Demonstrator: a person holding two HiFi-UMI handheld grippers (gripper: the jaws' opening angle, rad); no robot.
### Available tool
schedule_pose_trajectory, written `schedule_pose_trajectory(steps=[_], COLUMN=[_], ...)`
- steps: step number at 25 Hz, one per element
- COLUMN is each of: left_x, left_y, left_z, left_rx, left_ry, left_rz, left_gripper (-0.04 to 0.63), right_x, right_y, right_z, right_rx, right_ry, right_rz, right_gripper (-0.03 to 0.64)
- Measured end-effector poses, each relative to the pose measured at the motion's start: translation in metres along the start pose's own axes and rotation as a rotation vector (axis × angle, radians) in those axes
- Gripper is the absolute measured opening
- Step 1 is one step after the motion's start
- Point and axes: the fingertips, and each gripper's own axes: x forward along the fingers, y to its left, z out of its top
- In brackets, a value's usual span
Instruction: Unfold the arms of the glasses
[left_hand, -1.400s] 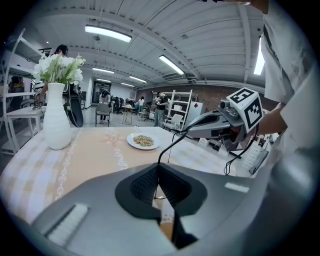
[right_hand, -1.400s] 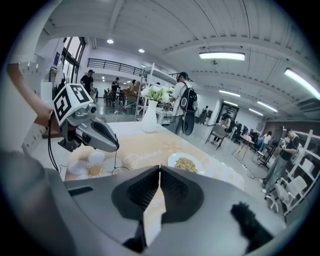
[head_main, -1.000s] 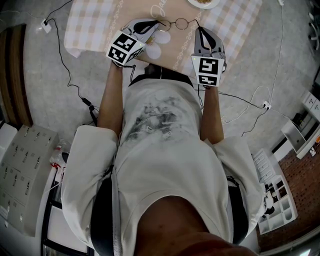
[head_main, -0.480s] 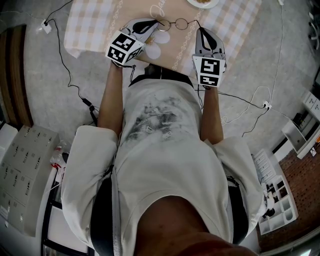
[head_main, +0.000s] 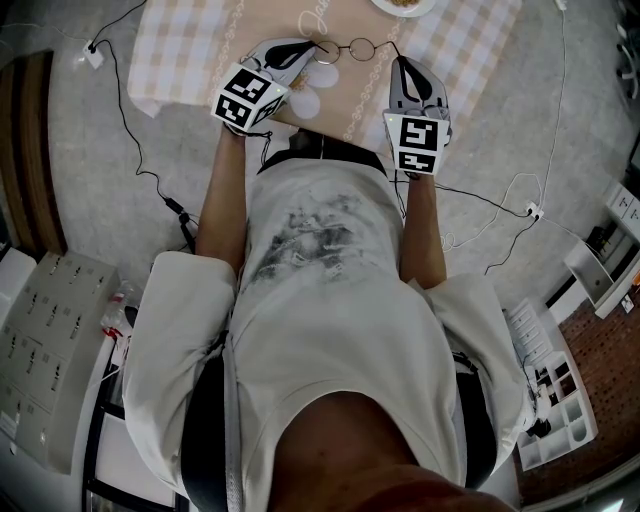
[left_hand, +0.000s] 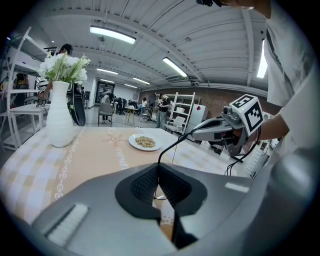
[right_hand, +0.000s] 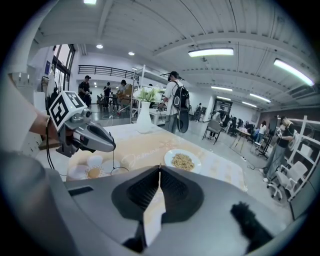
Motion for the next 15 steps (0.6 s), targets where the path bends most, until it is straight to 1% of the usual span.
schedule_pose_trajectory(steps=[15], left_x=[-0.0024], left_y=[0.0000], left_z=[0.0015], left_rx=[-0.002], left_ry=[-0.006], left_rz=[0.001], left_gripper=[0.012], right_x=[-0.0033], right_y=[-0.0002], right_z=[0.0025], right_rx=[-0.004], right_ry=[-0.004], right_rz=[-0.010], right_gripper=[0.021])
